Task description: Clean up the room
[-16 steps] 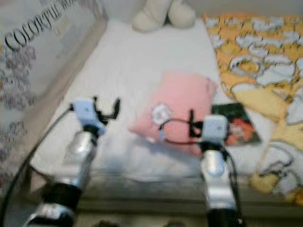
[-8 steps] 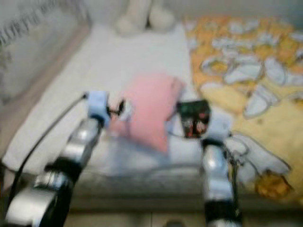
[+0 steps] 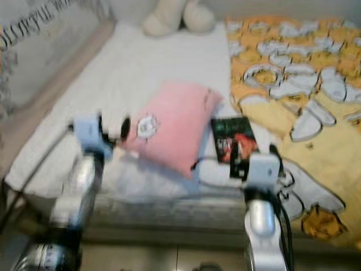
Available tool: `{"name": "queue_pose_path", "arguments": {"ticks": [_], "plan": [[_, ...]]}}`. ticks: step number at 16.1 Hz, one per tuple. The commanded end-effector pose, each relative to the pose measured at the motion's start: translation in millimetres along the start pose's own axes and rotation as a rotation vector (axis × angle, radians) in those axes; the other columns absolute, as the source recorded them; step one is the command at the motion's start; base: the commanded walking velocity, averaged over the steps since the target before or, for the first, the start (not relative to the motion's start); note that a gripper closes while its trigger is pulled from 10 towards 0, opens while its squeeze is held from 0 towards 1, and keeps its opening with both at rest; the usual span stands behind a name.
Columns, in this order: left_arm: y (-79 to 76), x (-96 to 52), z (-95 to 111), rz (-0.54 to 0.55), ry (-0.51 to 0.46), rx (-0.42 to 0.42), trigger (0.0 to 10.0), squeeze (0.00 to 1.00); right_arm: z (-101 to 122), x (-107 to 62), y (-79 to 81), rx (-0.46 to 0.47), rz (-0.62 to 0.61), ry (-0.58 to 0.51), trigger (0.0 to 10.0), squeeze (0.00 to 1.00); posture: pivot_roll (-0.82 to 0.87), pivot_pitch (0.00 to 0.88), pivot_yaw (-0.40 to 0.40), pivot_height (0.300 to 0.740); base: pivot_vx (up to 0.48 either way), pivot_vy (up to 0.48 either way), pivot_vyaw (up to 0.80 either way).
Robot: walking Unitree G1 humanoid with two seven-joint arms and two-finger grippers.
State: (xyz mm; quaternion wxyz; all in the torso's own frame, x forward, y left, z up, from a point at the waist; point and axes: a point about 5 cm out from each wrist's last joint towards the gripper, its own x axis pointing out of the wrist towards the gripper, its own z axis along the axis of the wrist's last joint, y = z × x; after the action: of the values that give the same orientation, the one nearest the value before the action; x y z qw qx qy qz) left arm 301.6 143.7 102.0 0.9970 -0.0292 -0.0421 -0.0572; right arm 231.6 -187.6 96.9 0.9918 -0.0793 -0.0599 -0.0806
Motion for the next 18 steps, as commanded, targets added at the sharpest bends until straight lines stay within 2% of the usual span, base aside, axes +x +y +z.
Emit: {"name": "queue_pose_path", "arguments": {"ticks": [1, 3, 6, 9, 12, 15, 16, 17, 18], "plan": [[-8.5, -6.6, 7.8, -0.040, -0.034, -0.001, 10.0, 0.00, 0.8, -0.7, -2.7, 0.007, 0.003, 0.005, 10.0, 0.00, -0.26, 0.000, 0.076, 0.740, 0.000, 0.000, 0.00], [-18.0, -18.6, 2.2, -0.084, -0.018, -0.018, 10.0, 0.00, -1.2, 1.1, -2.9, 0.015, 0.003, 0.027, 10.0, 0.00, -0.25, 0.000, 0.071, 0.740, 0.240, 0.000, 0.00], [-18.1, -9.0, 8.5, -0.068, -0.005, -0.018, 10.0, 0.00, 1.2, 6.3, 4.9, 0.021, 0.011, 0.032, 10.0, 0.00, -0.24, 0.000, 0.071, 0.740, 0.480, 0.000, 0.00], [-19.1, 5.1, 19.0, -0.107, -0.026, 0.000, 10.0, 0.00, 0.3, 12.0, 6.6, 0.037, -0.010, 0.035, 10.0, 0.00, -0.25, 0.000, 0.081, 0.740, 0.480, 0.000, 0.00], [-15.5, 7.0, 20.5, -0.074, -0.028, -0.026, 10.0, 0.00, 0.5, 9.4, 8.0, 0.043, -0.011, 0.038, 10.0, 0.00, -0.26, 0.000, 0.083, 0.740, 0.480, 0.000, 0.00], [-26.6, 9.8, 24.0, -0.114, -0.037, -0.031, 10.0, 0.00, 0.3, 12.2, 3.2, 0.042, -0.032, 0.038, 10.0, 0.00, -0.26, 0.000, 0.084, 0.740, 0.480, 0.000, 0.00], [-31.2, 14.8, 28.4, -0.146, -0.050, -0.022, 10.0, 0.00, 2.4, 15.3, 1.2, 0.046, -0.046, 0.032, 10.0, 0.00, -0.27, 0.000, 0.082, 0.740, 0.480, 0.000, 0.00], [-35.8, 25.0, 28.0, -0.167, 0.003, 0.000, 10.0, 0.00, 3.1, 19.2, -0.8, 0.086, -0.080, 0.055, 10.0, 0.00, -0.26, 0.000, 0.077, 0.740, 0.000, 0.000, 0.00], [-37.5, 33.9, 24.2, -0.196, 0.075, -0.014, 10.0, 0.00, 0.4, 21.9, -1.3, 0.124, -0.097, 0.090, 10.0, 0.00, -0.26, 0.000, 0.076, 0.740, 0.000, 0.000, 0.00]]}}
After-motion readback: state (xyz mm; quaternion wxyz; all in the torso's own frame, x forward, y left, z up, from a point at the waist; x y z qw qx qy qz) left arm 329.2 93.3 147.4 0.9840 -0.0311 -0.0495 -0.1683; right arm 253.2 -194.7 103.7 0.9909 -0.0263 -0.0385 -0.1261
